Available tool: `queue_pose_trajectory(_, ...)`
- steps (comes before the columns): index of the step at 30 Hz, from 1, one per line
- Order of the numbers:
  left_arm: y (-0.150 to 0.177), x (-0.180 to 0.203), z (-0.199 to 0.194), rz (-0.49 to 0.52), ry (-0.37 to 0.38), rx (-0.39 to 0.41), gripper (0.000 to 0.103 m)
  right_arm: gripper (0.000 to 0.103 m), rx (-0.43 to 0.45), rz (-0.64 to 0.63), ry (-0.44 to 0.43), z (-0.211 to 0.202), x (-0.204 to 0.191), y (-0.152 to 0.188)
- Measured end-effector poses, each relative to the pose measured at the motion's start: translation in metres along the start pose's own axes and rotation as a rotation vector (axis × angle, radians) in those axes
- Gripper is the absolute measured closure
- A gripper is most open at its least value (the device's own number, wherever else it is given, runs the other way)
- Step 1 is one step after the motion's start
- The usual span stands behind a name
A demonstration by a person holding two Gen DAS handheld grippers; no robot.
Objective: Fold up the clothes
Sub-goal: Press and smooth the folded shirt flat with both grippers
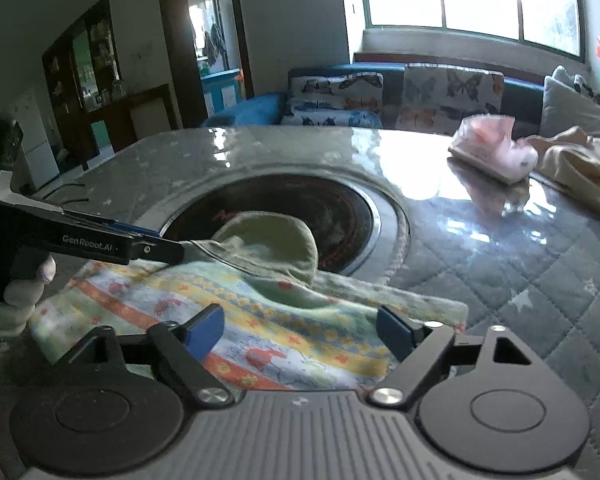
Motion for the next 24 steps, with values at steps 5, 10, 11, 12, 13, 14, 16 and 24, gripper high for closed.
queue_pose_trajectory(5, 0.002, -0.004, -0.017, -0.027, 0.002, 0.013, 0.044, 0.003, 0.029, -0.013, -0.026, -0.012, -0.015, -0.003)
queue_pose_trajectory(10, 0.011, -0.007, -0.034, -0.039, -0.007, 0.027, 0.024, 0.000, 0.040, -0.073, -0.035, -0.020, -0.040, 0.001)
queue_pose_trajectory(11, 0.013, -0.009, -0.038, -0.050, -0.005, 0.029, 0.024, 0.000, 0.038, -0.084, -0.036, -0.020, -0.044, 0.003)
queue_pose_trajectory(12, 0.015, -0.011, -0.042, -0.062, -0.002, 0.032, 0.020, 0.000, 0.037, -0.095, -0.036, -0.020, -0.049, 0.004)
queue_pose_trajectory(13, 0.017, -0.014, -0.046, -0.072, -0.003, 0.038, 0.015, 0.000, 0.035, -0.106, -0.036, -0.020, -0.053, 0.006)
queue_pose_trajectory(14, 0.019, -0.016, -0.050, -0.081, -0.003, 0.045, 0.014, 0.000, 0.032, -0.113, -0.035, -0.020, -0.056, 0.007)
queue_pose_trajectory(16, 0.023, -0.021, -0.058, -0.093, -0.006, 0.060, 0.008, 0.000, 0.021, -0.121, -0.038, -0.017, -0.060, 0.010)
queue_pose_trajectory(24, 0.043, -0.040, -0.075, -0.141, -0.032, 0.065, 0.000, 0.000, 0.004, -0.104, -0.037, -0.008, -0.060, 0.019)
Point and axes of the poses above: each gripper's, at about its wrist camera, not at the fingertips, and z roughly the way its jaws point, x to its right, y to its underside, the point moved 1 cm from there along z, roughly the way its jaws point, and after that the axes turned 14 degrees about -z, right-handed, at the moved point
